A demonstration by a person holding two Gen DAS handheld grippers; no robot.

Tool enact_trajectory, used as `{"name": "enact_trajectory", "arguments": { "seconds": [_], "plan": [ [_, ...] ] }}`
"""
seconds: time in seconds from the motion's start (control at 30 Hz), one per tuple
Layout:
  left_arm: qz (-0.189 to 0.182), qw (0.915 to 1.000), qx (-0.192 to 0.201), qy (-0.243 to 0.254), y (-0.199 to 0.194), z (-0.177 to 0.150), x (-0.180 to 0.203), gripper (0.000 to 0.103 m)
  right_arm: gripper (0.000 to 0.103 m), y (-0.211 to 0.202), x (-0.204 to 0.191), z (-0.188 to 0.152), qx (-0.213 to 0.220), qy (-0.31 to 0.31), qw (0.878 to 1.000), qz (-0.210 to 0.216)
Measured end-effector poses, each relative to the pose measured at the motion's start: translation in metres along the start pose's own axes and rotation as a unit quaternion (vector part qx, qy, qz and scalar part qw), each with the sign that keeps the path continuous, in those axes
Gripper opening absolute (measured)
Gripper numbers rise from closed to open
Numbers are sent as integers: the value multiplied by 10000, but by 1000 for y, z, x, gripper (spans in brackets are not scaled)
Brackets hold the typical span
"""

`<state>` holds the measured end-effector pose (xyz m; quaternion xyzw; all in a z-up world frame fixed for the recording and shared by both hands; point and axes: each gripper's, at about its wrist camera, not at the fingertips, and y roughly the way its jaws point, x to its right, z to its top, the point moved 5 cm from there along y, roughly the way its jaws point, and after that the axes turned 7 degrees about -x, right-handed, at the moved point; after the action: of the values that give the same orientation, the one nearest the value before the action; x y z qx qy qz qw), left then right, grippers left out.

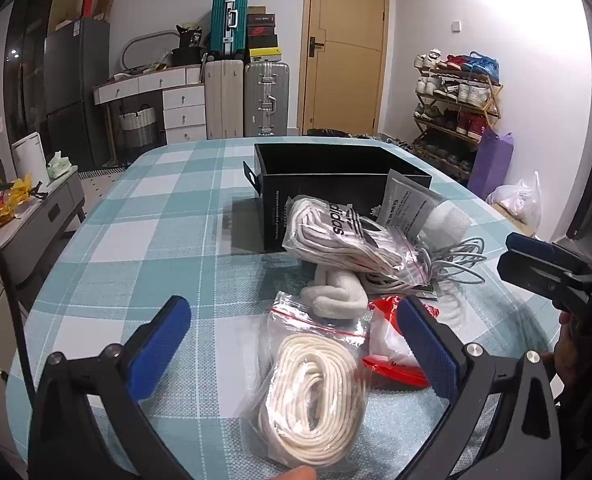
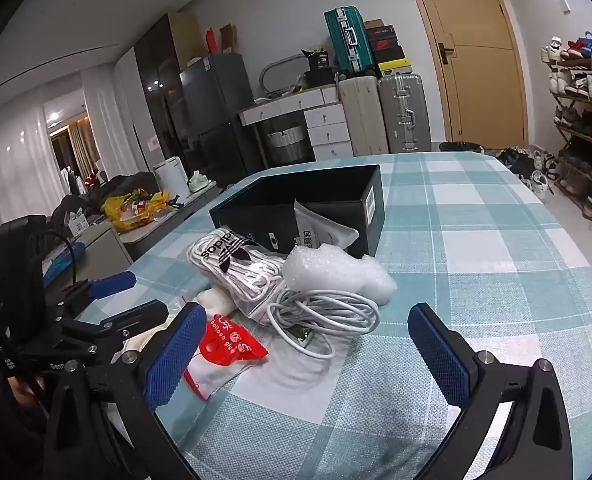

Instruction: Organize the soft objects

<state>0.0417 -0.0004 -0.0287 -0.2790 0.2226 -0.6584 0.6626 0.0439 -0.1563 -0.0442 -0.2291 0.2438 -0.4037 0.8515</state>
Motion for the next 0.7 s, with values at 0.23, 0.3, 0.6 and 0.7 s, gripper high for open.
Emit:
{"name": "enact_trajectory", "arguments": {
  "seconds": [0.23,0.3,0.6,0.7],
  "plan": [
    [7,10000,-14,-7,5,3,-1,103,103,-3,1,-2,59,71,9999,47],
    [-15,10000,9,-11,1,1,-4,103,103,3,1,-2,10,39,10000,83],
    [15,10000,25,-15,3,1,-6,103,103,1,0,-2,-39,32,10000,79],
    [31,10000,24,-11,0,-1,-5,103,103,1,1,-2,-36,33,10000,78]
  ]
}}
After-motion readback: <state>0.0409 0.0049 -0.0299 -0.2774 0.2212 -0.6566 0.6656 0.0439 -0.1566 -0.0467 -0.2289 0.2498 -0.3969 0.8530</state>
